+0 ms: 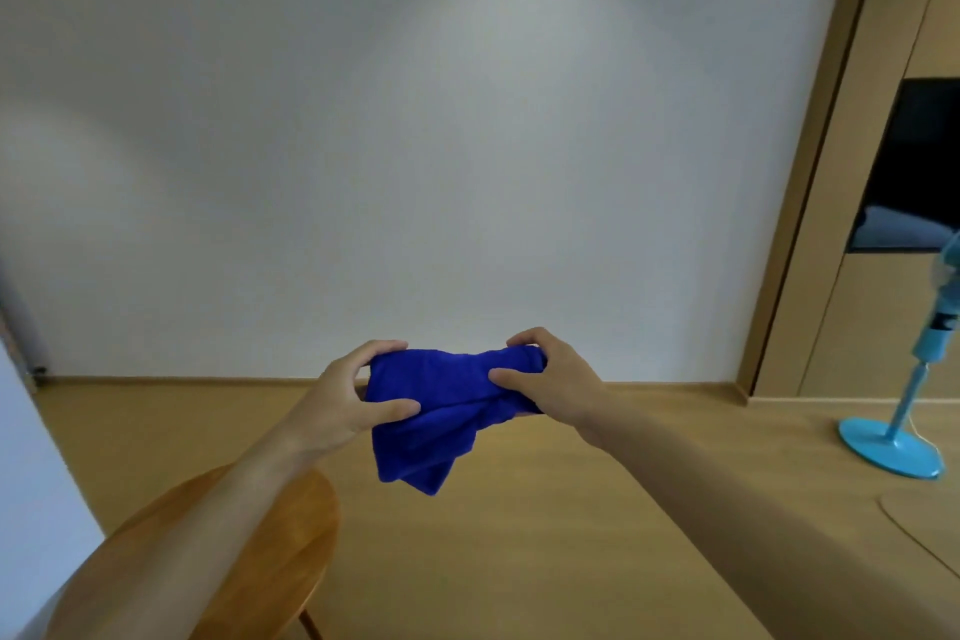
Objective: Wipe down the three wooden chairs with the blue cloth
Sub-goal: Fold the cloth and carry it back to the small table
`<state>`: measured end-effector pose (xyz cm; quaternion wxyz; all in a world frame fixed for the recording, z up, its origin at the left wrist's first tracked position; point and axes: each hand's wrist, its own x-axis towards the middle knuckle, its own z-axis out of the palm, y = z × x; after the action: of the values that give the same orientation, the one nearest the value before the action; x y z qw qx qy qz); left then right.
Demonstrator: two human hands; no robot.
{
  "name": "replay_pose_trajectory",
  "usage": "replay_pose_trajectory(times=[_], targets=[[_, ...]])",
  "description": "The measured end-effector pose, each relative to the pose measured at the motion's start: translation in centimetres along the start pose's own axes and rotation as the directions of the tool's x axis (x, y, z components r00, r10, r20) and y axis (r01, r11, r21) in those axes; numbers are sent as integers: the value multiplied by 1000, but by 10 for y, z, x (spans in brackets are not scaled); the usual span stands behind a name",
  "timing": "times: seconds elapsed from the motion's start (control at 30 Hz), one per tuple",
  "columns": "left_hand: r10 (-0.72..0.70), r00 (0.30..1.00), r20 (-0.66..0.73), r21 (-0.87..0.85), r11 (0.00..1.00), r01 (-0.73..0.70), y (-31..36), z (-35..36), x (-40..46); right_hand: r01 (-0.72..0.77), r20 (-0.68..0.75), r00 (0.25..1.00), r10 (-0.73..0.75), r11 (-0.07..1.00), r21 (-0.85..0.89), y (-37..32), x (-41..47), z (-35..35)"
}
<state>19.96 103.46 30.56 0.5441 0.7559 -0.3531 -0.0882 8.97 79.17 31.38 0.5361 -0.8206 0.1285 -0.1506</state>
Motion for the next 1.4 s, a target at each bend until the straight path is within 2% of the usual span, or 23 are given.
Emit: replay_pose_trajectory(times=[0.17,0.33,0.47,0.7,0.93,1.13,1.4], targets=[[-15,998,-54,-1,1000,15,-6,9,62,27,50,998,-26,999,-19,6,70,-26],[-52,992,-117,4,999,53,-26,-10,105,49,120,992,-47,999,-13,10,140,-12],[-78,982,-171,22,996,83,-49,-44,131,87,183,979,-85,996,-1,5,193,22],[-111,978,-176,114,985,132,-96,-126,176,153,307,943,-130,987,-52,-14,287,91],[-121,934,-337,222,954,203,-144,-204,194,226,410,891,-197,974,-23,-39,369,178],[-164,833,-529,268,899,348,-176,-270,177,310,562,776,-285,949,54,-62,423,278],[-210,630,-747,244,796,555,-205,-324,169,404,732,561,-386,900,165,-90,498,391]])
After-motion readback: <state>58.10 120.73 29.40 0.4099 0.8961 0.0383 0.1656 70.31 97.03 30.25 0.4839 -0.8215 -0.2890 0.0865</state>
